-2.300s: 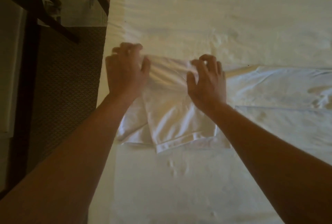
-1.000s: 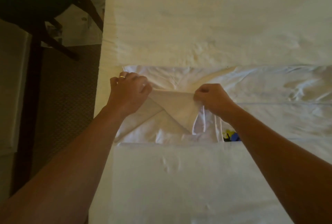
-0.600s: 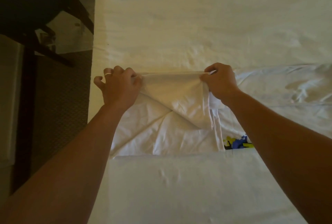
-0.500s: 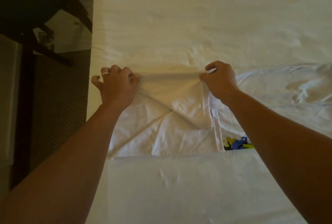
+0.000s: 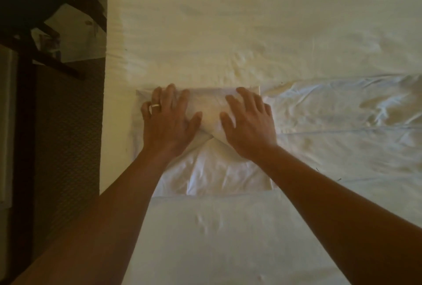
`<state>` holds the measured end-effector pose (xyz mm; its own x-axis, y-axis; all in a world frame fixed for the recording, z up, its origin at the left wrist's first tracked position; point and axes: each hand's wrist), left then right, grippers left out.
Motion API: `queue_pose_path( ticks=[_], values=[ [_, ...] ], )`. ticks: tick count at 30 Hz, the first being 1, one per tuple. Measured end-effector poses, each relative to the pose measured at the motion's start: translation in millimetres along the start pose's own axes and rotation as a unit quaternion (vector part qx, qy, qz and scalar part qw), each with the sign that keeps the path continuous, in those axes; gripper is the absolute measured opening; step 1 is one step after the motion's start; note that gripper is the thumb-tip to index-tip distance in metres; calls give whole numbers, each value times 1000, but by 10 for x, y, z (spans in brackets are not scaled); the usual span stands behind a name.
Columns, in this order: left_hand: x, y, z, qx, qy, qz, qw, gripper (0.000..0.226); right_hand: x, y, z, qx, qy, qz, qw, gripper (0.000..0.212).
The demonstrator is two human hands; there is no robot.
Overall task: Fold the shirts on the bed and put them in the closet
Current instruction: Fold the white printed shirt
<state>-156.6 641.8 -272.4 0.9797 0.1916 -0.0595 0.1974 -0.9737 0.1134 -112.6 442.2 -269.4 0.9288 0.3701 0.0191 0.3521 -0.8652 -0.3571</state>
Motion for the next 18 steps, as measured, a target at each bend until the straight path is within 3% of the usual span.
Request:
queue_pose_path(
  ticks=[3,8,11,18],
  values=[
    [34,-44,83,12,-58,-62,996,77,-125,155,119,-84,-94,-22,992,72],
    [63,-10,24,49,-81,-74,993,79,-112,441,68,-101,-147,-64,982,74],
    [-35,224,-64,32,-54,-80,995,78,-139,501,-114,-68,-137,-57,987,69],
    [-550,1411,-55,-22,-5,46,999,55,-467,1198,-632,-15,-57,2,998,45]
  ],
)
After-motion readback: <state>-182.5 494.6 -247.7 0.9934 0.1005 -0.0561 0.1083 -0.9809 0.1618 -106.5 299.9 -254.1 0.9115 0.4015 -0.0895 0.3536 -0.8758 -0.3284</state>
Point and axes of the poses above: each hand's wrist, its own x-axis towards the middle knuckle, its own z-axis out of the palm, y = z × x, and after that the axes turned 6 degrees about y, right-handed
